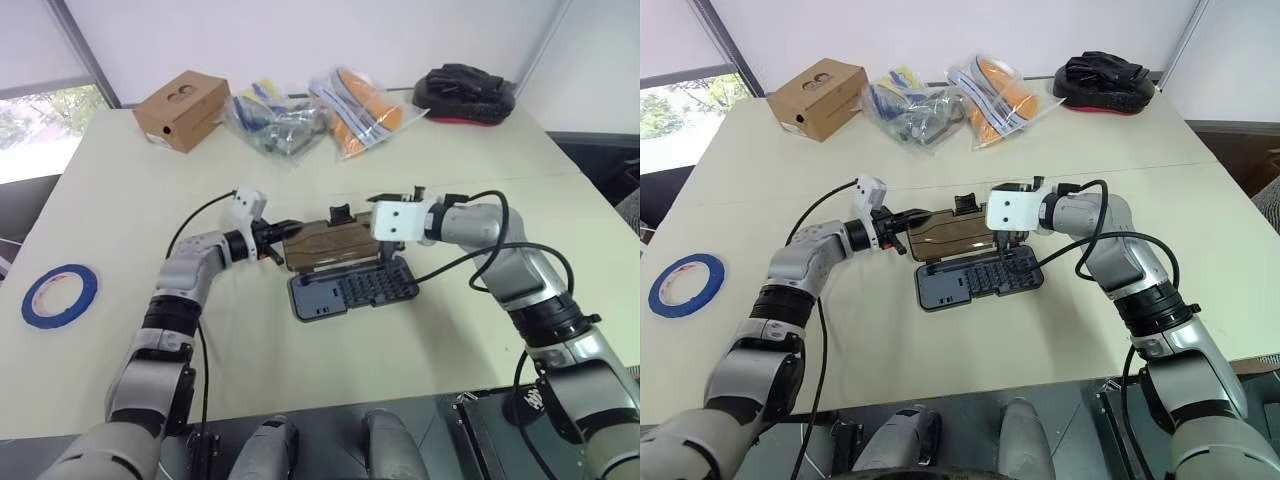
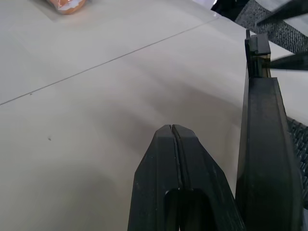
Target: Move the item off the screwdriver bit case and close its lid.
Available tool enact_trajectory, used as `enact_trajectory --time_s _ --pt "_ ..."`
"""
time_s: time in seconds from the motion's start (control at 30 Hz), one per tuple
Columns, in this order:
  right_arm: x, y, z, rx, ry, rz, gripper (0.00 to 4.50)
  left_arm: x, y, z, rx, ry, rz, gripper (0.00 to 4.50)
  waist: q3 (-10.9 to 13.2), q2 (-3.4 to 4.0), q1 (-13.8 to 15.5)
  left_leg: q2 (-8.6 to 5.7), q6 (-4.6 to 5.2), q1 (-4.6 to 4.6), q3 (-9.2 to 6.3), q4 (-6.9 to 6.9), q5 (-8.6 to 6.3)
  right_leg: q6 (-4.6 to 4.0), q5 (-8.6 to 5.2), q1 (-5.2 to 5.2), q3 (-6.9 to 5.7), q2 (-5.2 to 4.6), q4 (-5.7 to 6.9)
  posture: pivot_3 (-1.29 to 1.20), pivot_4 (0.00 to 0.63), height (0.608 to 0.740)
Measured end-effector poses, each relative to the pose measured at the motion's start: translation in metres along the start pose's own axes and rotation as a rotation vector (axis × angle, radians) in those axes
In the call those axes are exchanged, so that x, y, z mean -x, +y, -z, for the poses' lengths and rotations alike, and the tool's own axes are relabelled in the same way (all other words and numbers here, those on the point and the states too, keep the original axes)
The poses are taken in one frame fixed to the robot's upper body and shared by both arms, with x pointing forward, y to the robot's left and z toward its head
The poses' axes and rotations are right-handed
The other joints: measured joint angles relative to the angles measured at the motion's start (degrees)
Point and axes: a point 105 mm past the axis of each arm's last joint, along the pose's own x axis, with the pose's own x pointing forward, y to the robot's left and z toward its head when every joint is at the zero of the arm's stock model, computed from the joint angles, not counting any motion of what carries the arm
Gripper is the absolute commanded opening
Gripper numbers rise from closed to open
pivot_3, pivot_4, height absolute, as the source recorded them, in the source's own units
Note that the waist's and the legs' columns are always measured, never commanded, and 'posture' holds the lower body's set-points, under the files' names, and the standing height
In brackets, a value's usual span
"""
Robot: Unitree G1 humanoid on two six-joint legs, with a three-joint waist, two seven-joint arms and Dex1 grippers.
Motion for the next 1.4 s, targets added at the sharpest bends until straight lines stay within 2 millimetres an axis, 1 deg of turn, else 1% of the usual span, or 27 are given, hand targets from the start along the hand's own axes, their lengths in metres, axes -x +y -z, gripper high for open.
enact_trajectory --time_s 0.07,0.17,0.27,0.33,0.37,0.47,0.6,0.73,0.83,0.93,1.03,1.13,1.23,1.33,1.4 --pt "0.005 -0.001 0.000 -0.015 0.011 -0.018 4.40 0.000 0.000 -0.001 -0.006 0.000 0.002 0.00 0.00 0.00 0.05 0.00 0.00 -0.01 0.00 0.00 0.00 0.00 0.00 0.00 0.00 0.00 0.00 0.00 0.150 0.740" --pt "0.022 -0.012 0.002 -0.097 0.026 -0.037 4.40 0.000 -0.001 -0.001 -0.007 0.001 0.011 0.00 0.00 0.00 0.15 -0.01 0.00 -0.02 0.00 0.01 0.00 0.01 0.00 0.00 0.00 -0.01 0.00 0.00 0.150 0.740" --pt "0.041 -0.026 -0.006 -0.162 0.011 -0.039 4.40 -0.001 -0.005 -0.002 -0.007 0.002 0.039 0.00 0.00 0.00 0.18 0.00 0.00 -0.02 -0.01 0.01 0.00 0.01 0.00 0.00 -0.02 0.00 0.00 0.00 0.150 0.740" --pt "0.052 -0.032 -0.011 -0.202 -0.005 -0.044 4.40 -0.001 -0.010 -0.005 -0.017 0.006 0.073 0.00 0.00 0.00 0.23 0.01 0.01 -0.03 -0.02 0.01 0.00 0.01 0.00 0.01 -0.02 0.00 0.00 0.00 0.150 0.740" --pt "0.057 -0.034 -0.014 -0.258 -0.024 -0.042 4.40 -0.001 -0.014 -0.007 -0.031 0.014 0.101 0.00 0.00 0.00 0.23 0.01 0.01 -0.03 -0.01 0.01 0.00 0.01 0.00 0.01 -0.02 -0.01 -0.01 0.00 0.150 0.740" --pt "0.064 -0.040 -0.019 -0.348 -0.052 -0.033 4.40 0.000 -0.024 -0.010 -0.049 0.034 0.169 0.00 0.00 0.00 0.24 0.01 0.01 -0.03 -0.02 0.02 -0.01 0.01 0.00 0.01 -0.02 -0.01 0.01 0.00 0.150 0.740" --pt "0.070 -0.045 -0.012 -0.362 -0.012 0.000 4.40 0.005 -0.040 -0.007 -0.078 0.092 0.283 0.00 0.00 0.00 0.26 0.00 0.01 -0.03 -0.01 0.01 -0.01 0.01 0.00 0.00 -0.01 -0.03 0.01 0.00 0.150 0.740" --pt "0.075 -0.048 -0.006 -0.360 0.017 0.019 4.40 0.012 -0.053 0.001 -0.077 0.149 0.373 0.00 0.00 0.00 0.27 0.01 0.01 -0.03 0.00 0.02 -0.01 0.01 0.00 0.00 -0.01 -0.03 0.01 0.00 0.150 0.740" --pt "0.083 -0.053 0.006 -0.377 0.064 0.053 4.40 0.033 -0.067 0.018 -0.106 0.259 0.479 0.00 0.00 0.01 0.08 0.02 0.02 -0.03 0.02 -0.04 -0.01 0.01 0.00 -0.03 0.00 -0.03 0.01 0.00 0.150 0.740" --pt "0.086 -0.054 0.008 -0.408 0.066 0.068 4.40 0.049 -0.069 0.038 -0.075 0.334 0.515 0.00 0.00 0.01 -0.05 0.06 0.02 -0.02 0.02 -0.04 -0.01 0.01 0.00 -0.04 -0.01 0.00 0.02 0.00 0.150 0.740" --pt "0.084 -0.051 0.005 -0.427 0.053 0.066 4.40 0.052 -0.071 0.041 -0.098 0.346 0.529 0.00 0.00 0.01 0.29 0.06 0.02 -0.03 0.02 0.03 -0.01 0.01 0.00 0.00 0.00 -0.02 0.02 0.00 0.150 0.740" --pt "0.081 -0.047 0.006 -0.443 0.052 0.069 4.40 0.048 -0.072 0.042 -0.120 0.330 0.532 0.00 -0.01 0.02 1.03 0.03 0.04 -0.02 0.05 0.05 -0.02 0.01 0.00 0.01 0.01 -0.05 0.01 0.00 0.150 0.740" --pt "0.074 -0.041 0.003 -0.471 0.032 0.053 4.40 0.032 -0.073 0.039 -0.095 0.291 0.519 0.00 0.00 0.00 1.79 0.01 0.04 -0.04 0.02 0.16 -0.02 0.01 0.00 0.07 -0.01 -0.04 0.02 0.00 0.150 0.740" --pt "0.072 -0.035 -0.003 -0.489 0.010 0.037 4.40 0.016 -0.071 0.026 -0.096 0.259 0.488 0.00 0.01 -0.01 1.71 0.00 0.05 -0.05 0.02 0.17 -0.02 0.01 0.01 0.08 -0.01 -0.04 0.02 0.00 0.150 0.740" --pt "0.071 -0.025 -0.005 -0.512 -0.004 -0.004 4.40 0.010 -0.071 0.019 -0.106 0.240 0.486 0.00 0.01 -0.01 1.49 0.01 0.06 -0.05 0.01 0.11 -0.03 0.01 0.01 0.06 -0.02 -0.04 0.02 0.00 0.150 0.740"
